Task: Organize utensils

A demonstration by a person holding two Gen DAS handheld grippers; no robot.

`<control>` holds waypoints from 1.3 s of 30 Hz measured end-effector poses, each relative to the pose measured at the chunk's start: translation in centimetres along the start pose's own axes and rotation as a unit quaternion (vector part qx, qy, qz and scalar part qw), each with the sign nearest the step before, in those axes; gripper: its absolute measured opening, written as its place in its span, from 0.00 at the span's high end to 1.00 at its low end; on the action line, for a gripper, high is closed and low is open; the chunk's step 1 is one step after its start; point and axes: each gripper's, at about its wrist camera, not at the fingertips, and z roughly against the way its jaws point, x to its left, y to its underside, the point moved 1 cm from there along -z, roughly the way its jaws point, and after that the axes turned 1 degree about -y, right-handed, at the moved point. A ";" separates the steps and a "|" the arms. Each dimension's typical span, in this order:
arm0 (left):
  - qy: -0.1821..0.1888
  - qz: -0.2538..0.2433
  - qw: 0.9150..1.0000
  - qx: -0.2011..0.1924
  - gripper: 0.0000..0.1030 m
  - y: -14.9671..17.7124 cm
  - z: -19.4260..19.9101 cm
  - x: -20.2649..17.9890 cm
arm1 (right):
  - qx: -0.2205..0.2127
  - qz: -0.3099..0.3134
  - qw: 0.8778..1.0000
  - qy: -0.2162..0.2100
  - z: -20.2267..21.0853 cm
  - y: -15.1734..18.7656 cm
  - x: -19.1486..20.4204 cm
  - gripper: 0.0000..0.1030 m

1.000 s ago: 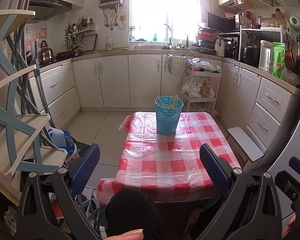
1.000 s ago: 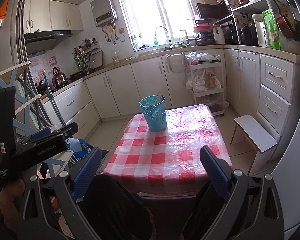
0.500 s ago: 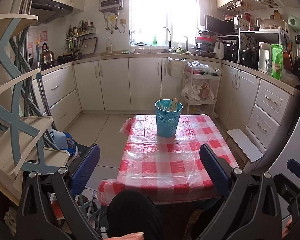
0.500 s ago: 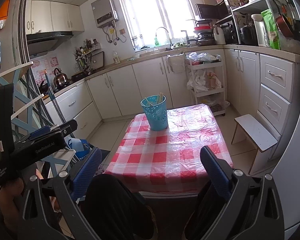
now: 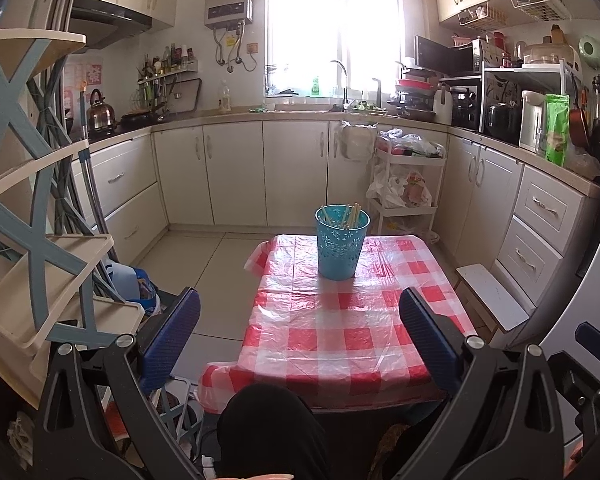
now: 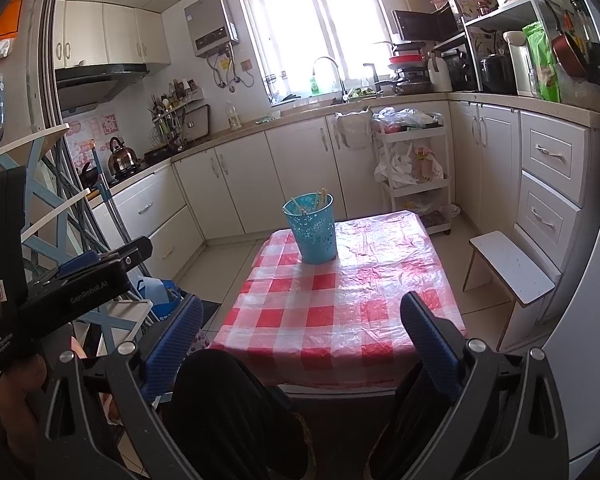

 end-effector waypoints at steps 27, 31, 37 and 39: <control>-0.007 0.003 1.000 -0.005 0.07 0.1 0.4 0.1 | 0.002 0.001 1.000 -0.002 0.0 0.0 0.3 0.08; -0.008 0.005 1.000 -0.005 0.07 0.1 0.3 0.3 | 0.002 0.000 1.000 -0.002 0.0 0.0 0.2 0.08; -0.010 0.006 1.000 -0.006 0.07 0.1 0.3 0.5 | 0.002 0.000 1.000 -0.001 0.0 0.1 0.3 0.07; -0.010 0.007 1.000 -0.007 0.07 0.1 0.3 0.5 | 0.003 0.000 1.000 -0.002 0.0 0.1 0.3 0.07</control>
